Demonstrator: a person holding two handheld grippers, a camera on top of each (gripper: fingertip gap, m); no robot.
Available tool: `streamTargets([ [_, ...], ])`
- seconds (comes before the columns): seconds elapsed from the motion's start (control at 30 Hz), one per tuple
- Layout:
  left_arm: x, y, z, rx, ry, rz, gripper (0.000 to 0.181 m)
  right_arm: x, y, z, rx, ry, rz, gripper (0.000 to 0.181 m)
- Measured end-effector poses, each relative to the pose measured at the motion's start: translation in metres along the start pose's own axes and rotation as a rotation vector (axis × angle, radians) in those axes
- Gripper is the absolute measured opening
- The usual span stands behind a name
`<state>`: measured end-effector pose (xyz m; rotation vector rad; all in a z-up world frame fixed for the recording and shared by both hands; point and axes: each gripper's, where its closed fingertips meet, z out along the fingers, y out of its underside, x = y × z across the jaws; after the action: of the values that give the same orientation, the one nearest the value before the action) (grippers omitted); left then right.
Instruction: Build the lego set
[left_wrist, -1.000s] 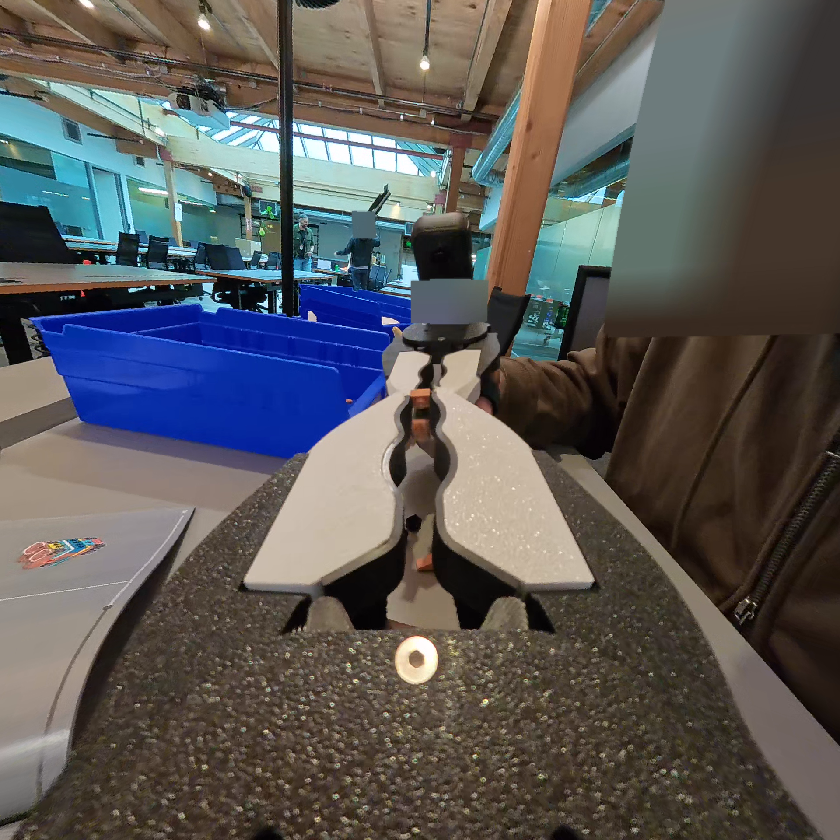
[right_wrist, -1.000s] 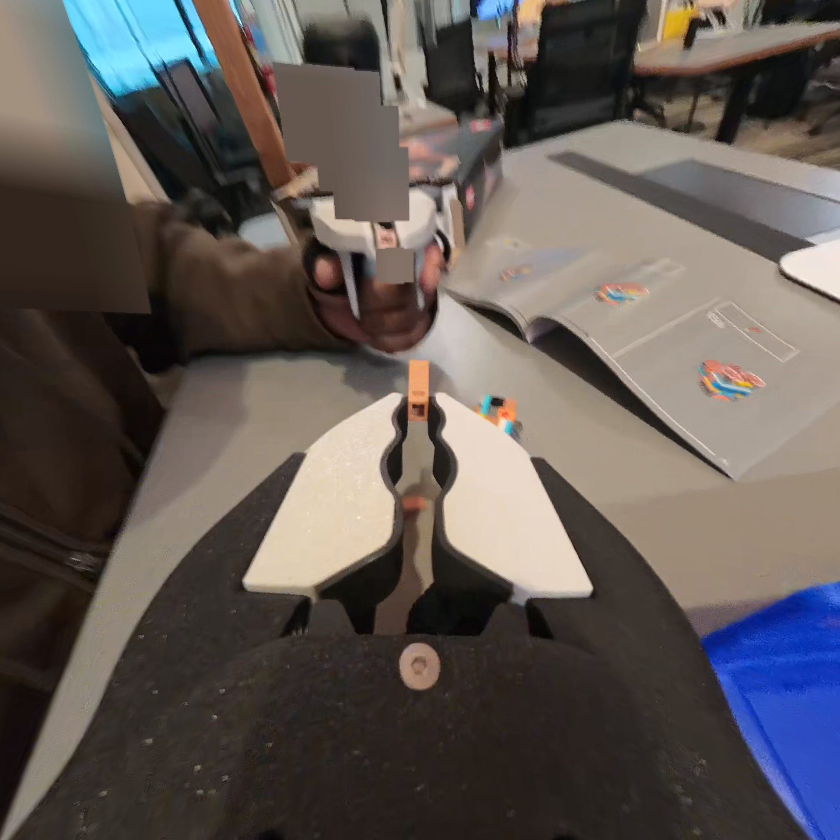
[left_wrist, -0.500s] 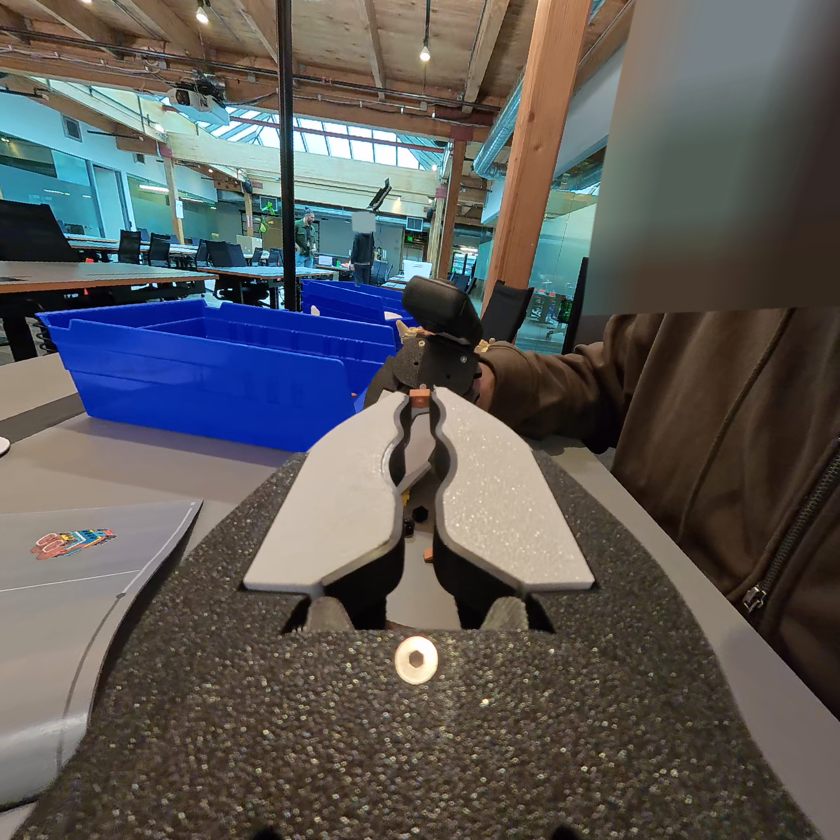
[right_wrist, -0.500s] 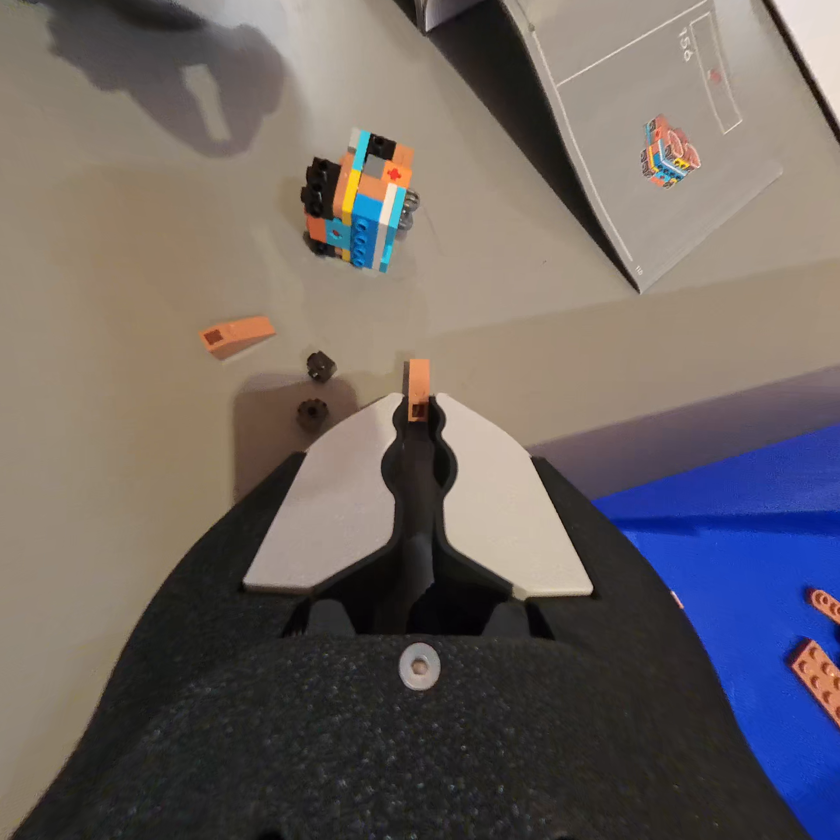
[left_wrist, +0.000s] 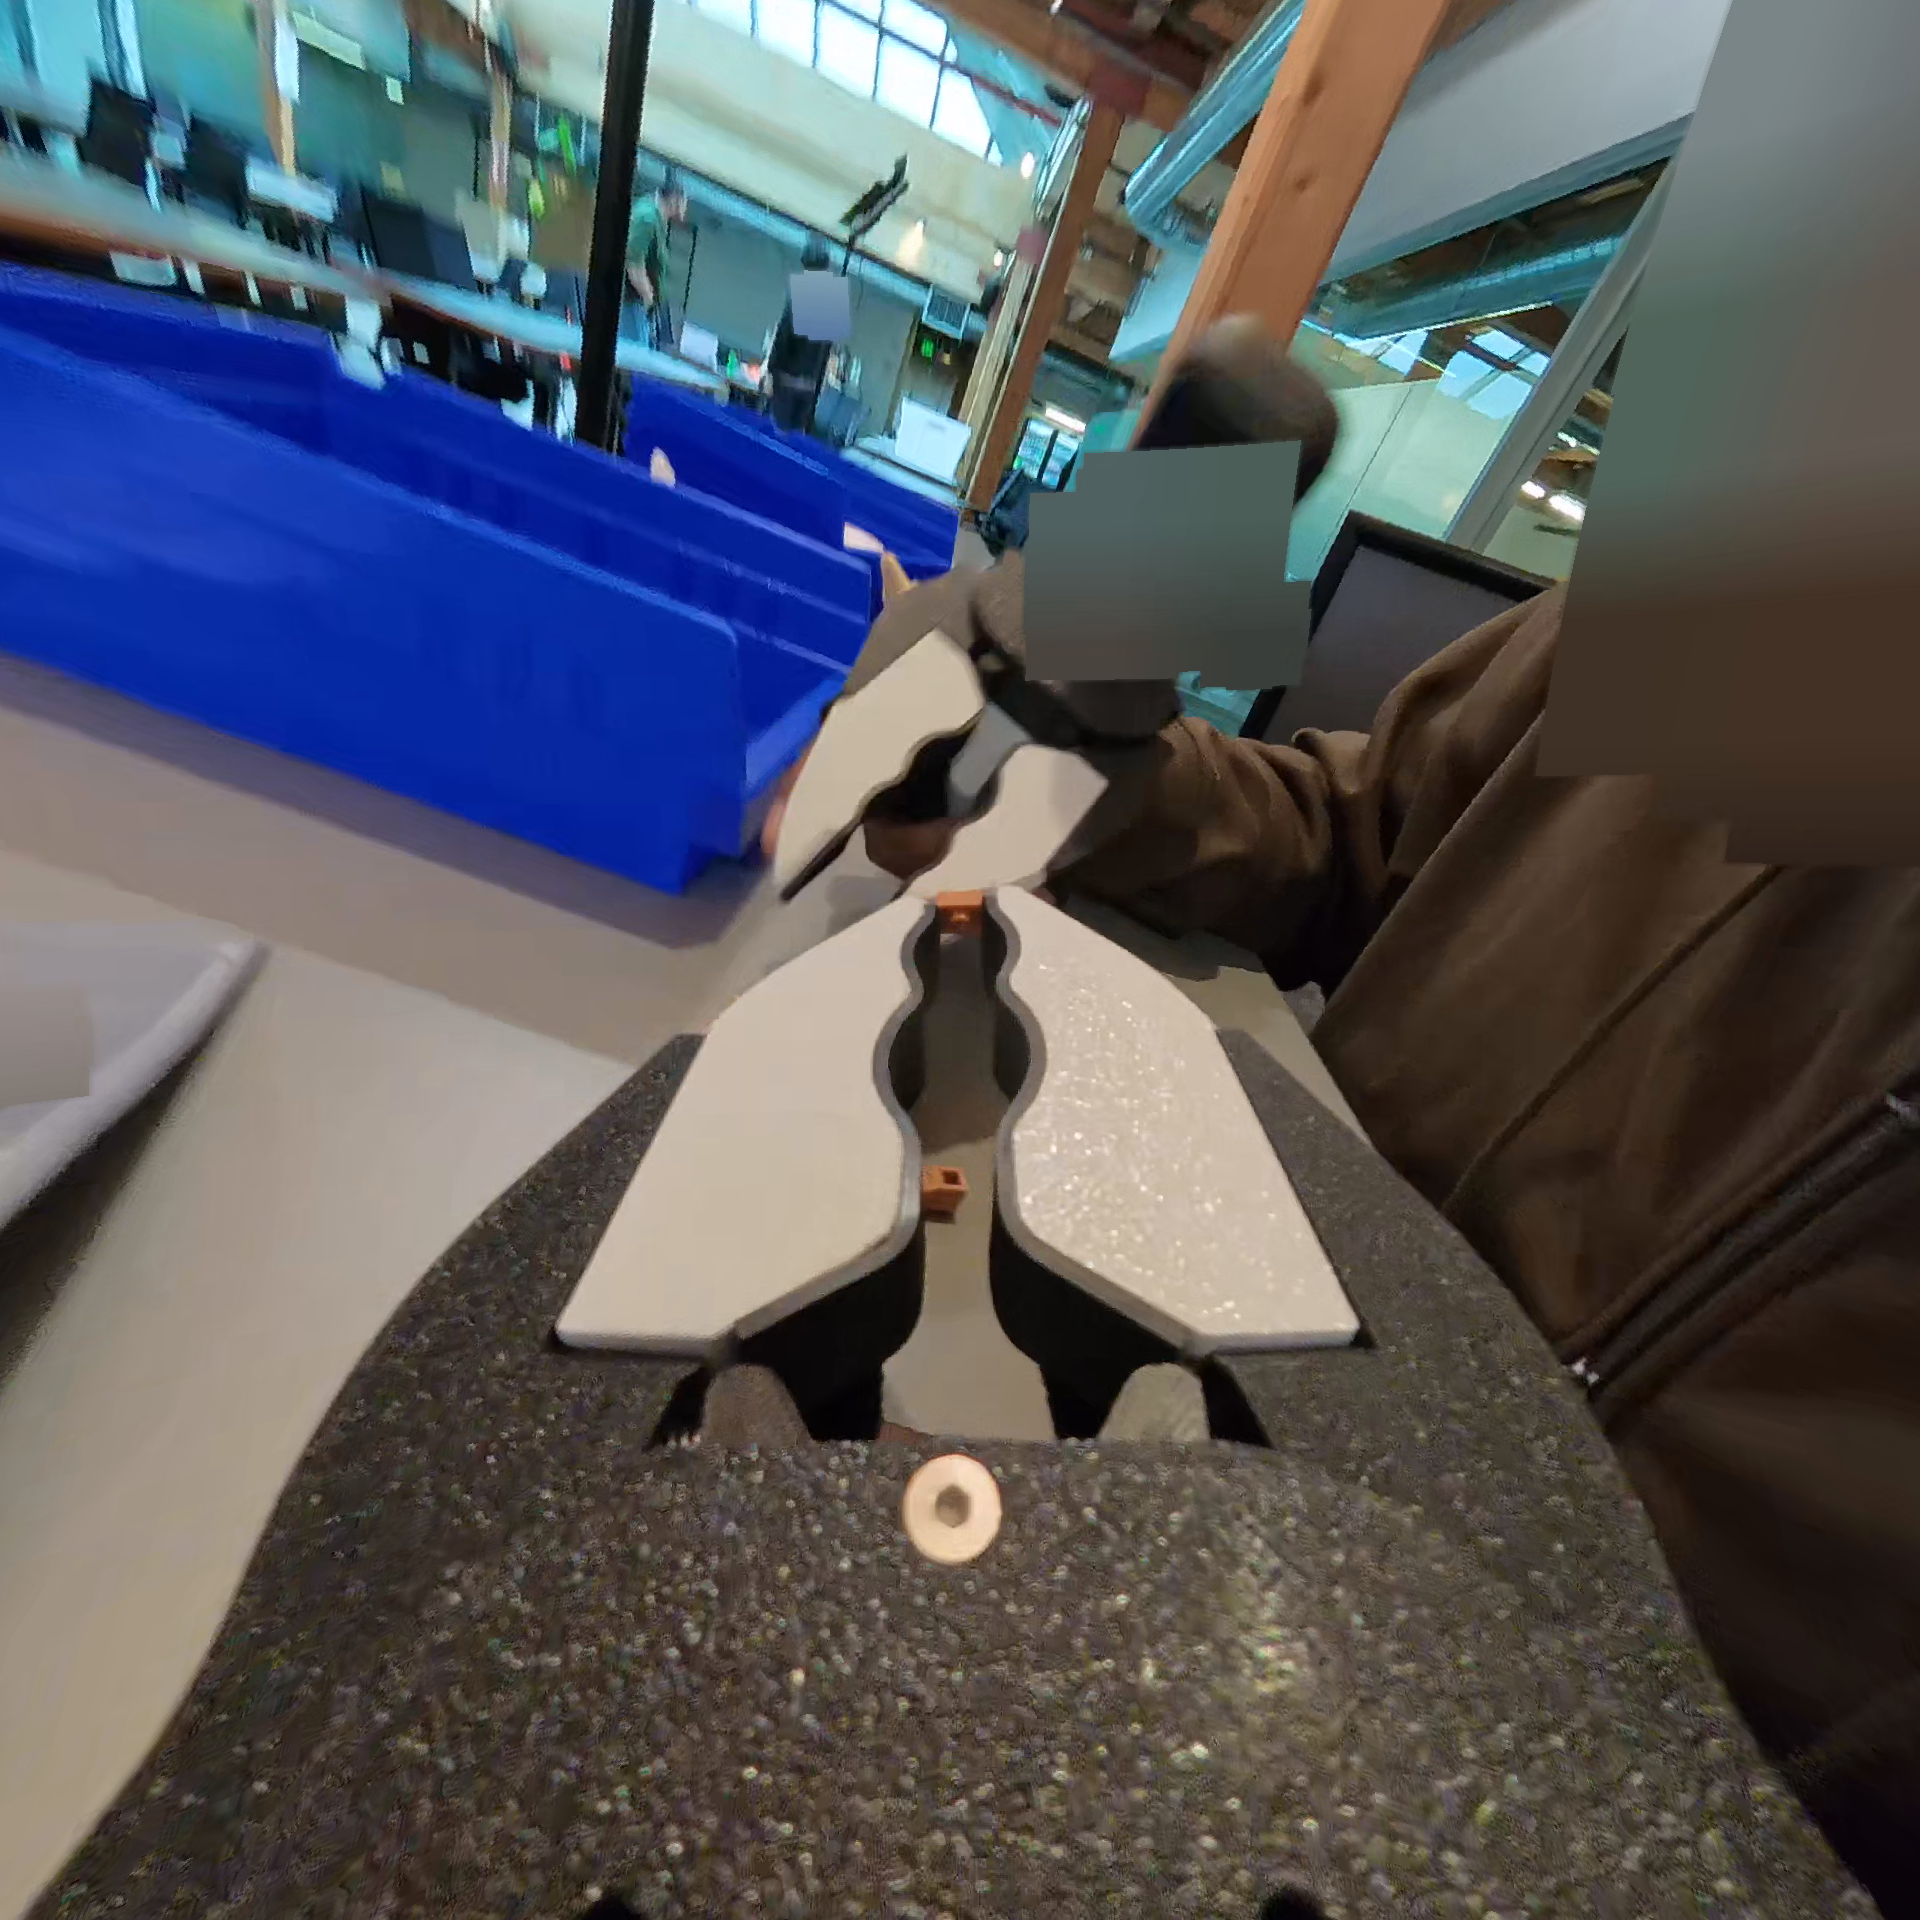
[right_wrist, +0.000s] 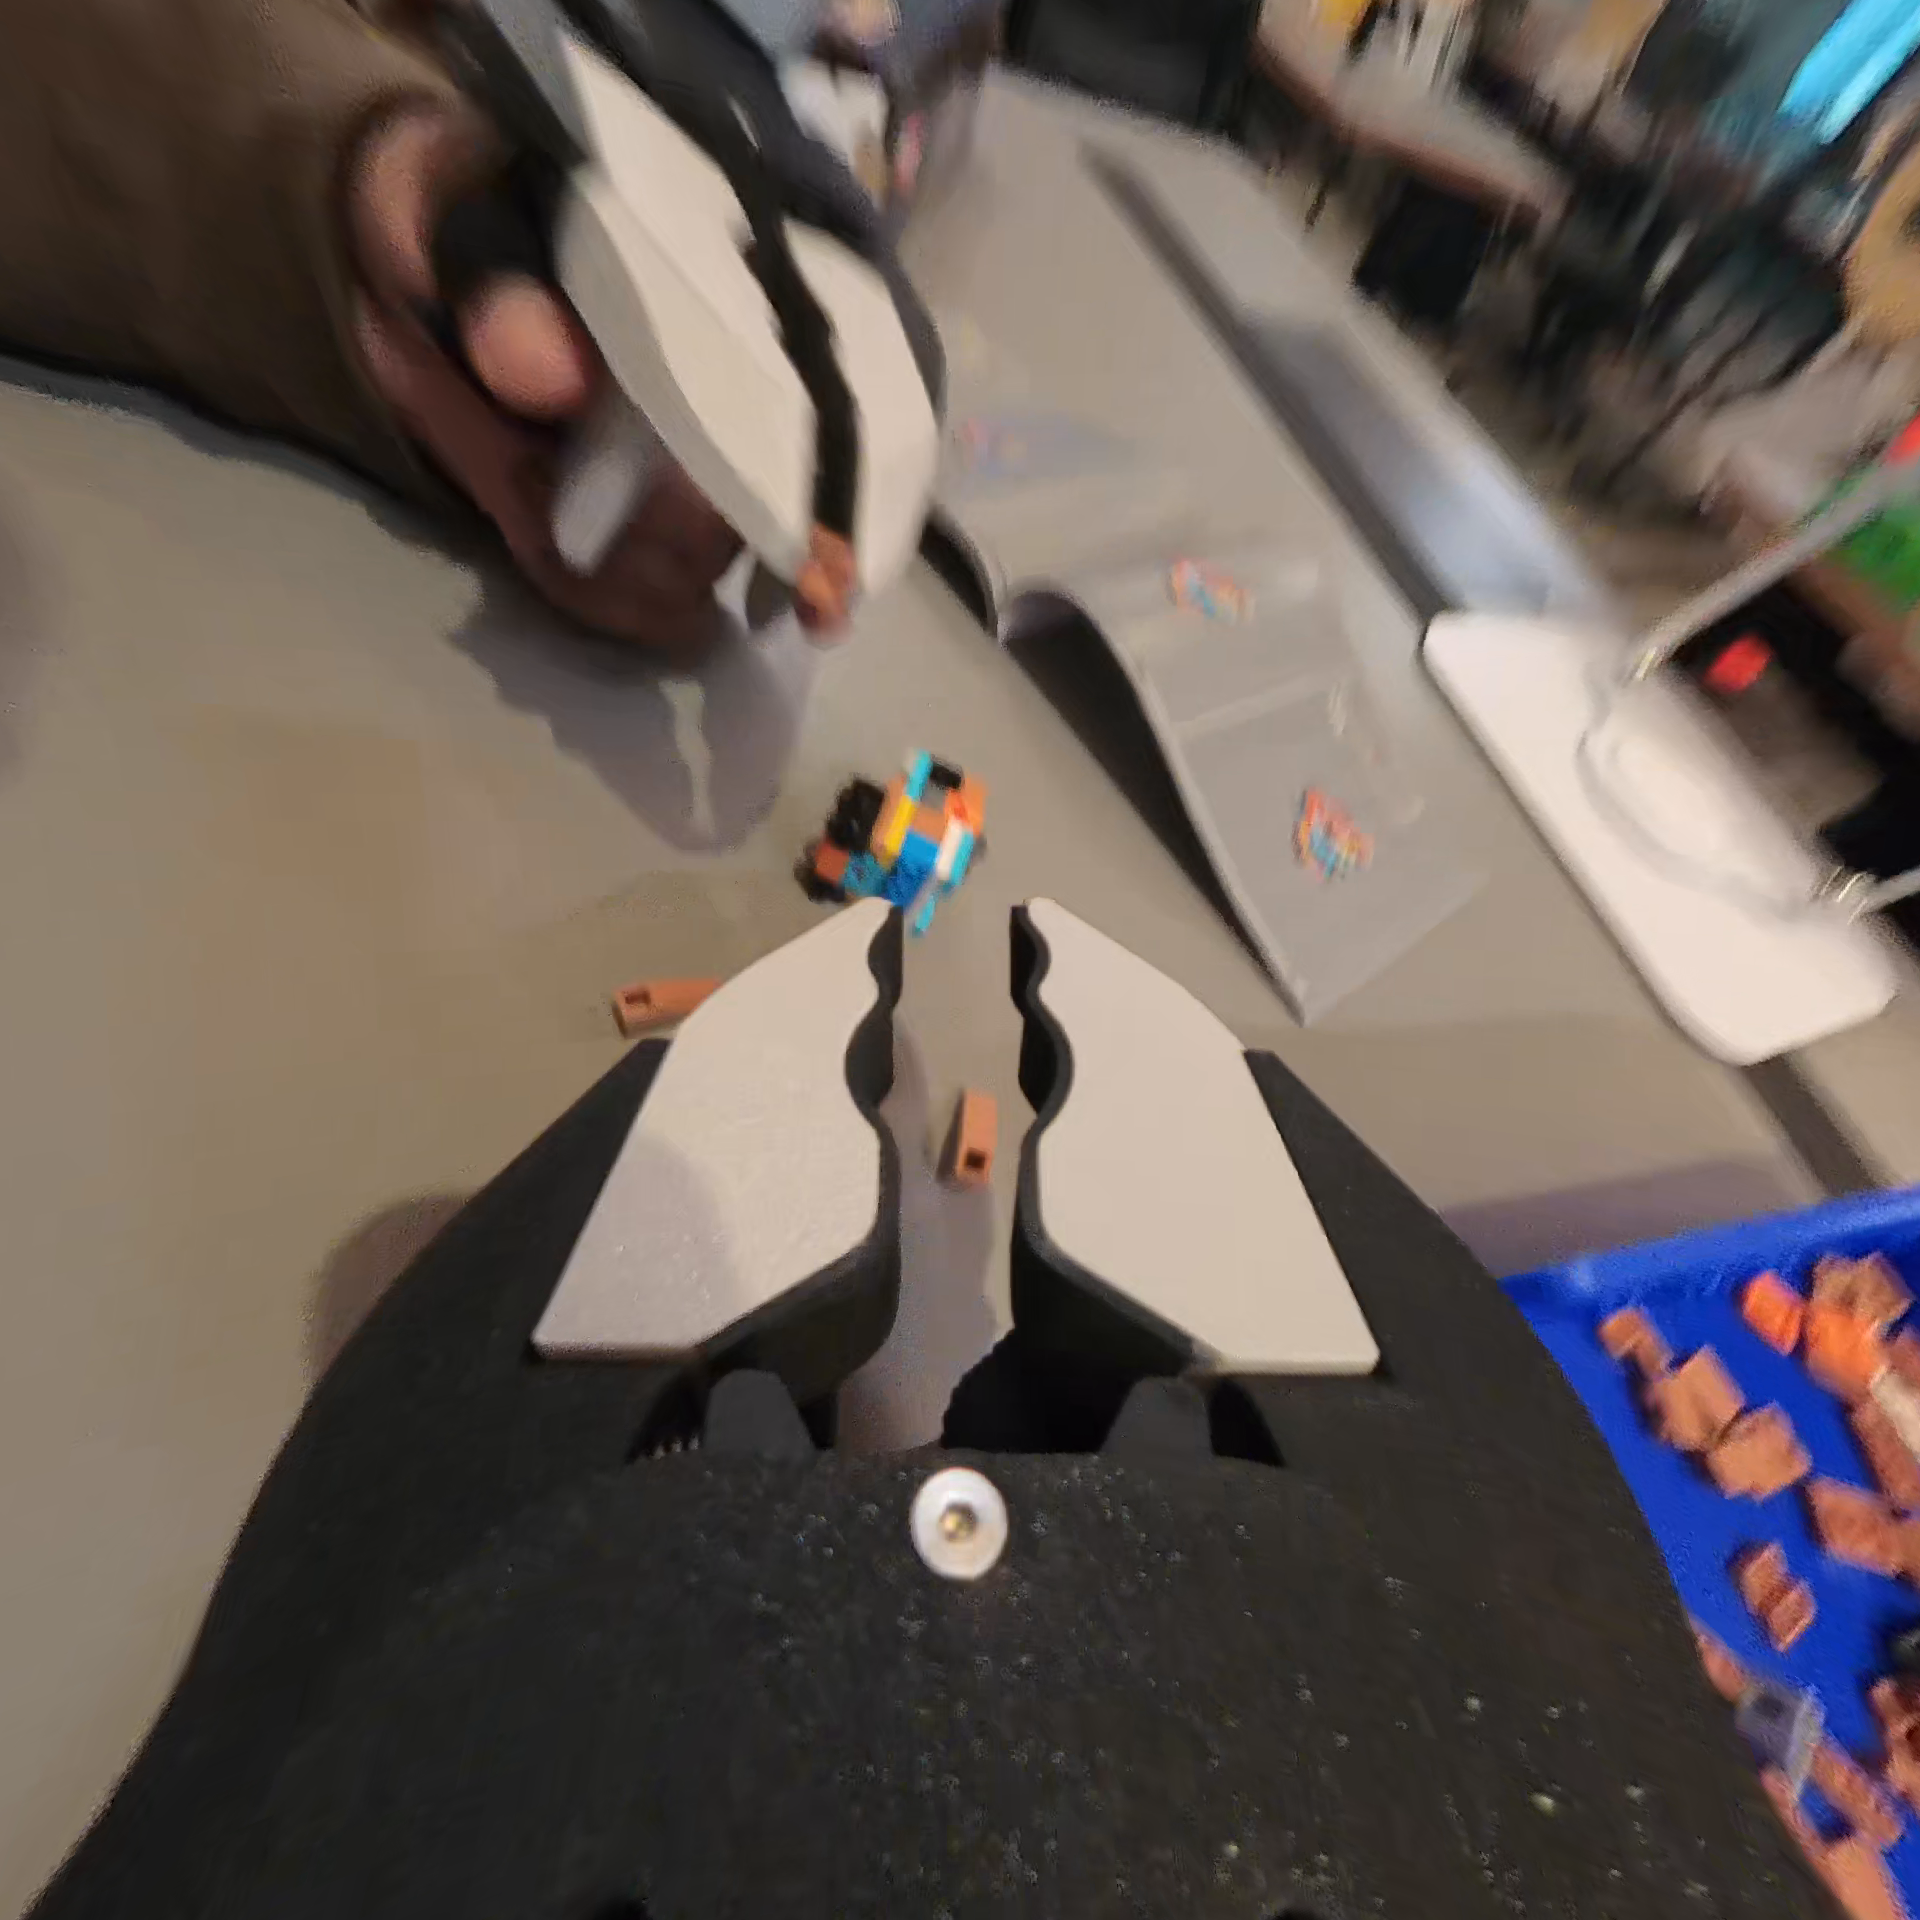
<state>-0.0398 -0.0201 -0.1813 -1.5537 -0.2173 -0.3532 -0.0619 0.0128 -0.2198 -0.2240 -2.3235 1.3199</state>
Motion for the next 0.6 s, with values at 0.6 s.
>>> streamTargets([
  [0.6,0.012,0.015,0.016,-0.074,0.059,-0.197,0.007,-0.031,-0.045,-0.009,0.272,0.128,-0.457,0.009],
])
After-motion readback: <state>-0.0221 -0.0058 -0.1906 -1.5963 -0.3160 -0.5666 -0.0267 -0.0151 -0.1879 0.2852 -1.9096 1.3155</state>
